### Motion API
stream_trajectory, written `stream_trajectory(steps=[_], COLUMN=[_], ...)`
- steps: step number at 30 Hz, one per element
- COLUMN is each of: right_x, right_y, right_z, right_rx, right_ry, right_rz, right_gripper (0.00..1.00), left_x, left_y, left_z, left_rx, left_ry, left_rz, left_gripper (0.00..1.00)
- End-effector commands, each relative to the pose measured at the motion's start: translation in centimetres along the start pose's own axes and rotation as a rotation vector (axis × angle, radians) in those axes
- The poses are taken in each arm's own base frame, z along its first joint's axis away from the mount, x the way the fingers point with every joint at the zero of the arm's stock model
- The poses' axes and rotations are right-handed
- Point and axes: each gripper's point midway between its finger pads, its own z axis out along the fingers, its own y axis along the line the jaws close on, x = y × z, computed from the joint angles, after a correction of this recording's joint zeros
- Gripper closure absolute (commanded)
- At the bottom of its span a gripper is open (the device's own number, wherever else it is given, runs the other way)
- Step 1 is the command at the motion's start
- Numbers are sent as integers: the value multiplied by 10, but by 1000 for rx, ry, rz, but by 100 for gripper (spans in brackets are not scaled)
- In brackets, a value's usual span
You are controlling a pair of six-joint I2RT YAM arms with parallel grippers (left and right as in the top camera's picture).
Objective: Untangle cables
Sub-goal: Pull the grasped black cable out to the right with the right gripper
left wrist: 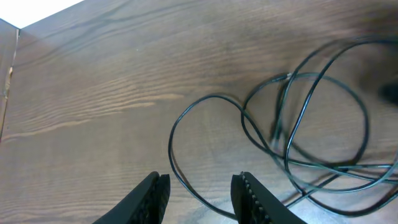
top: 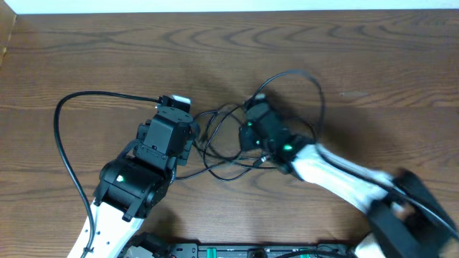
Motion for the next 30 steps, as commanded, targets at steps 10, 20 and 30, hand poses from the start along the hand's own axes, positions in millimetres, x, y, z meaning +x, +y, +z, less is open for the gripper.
stream_trajectory(steps=[10,20,30], right_x=[-191,-156,-131], right_y=[-70,-152,-212], right_z=[-301,-483,-515], right_rx=[329,786,1278], right_ry=[-886,-1277,-1200], right_rz=[133,407,442], right_gripper=[98,98,99], left_x=[-1,-1,0], left_y=[1,-4,-4], left_z=[-1,-1,-1], left_rx=[3,29,29], left_ry=[-3,-1,0], left_rz=[-10,-10,-10], left_gripper=[62,62,62])
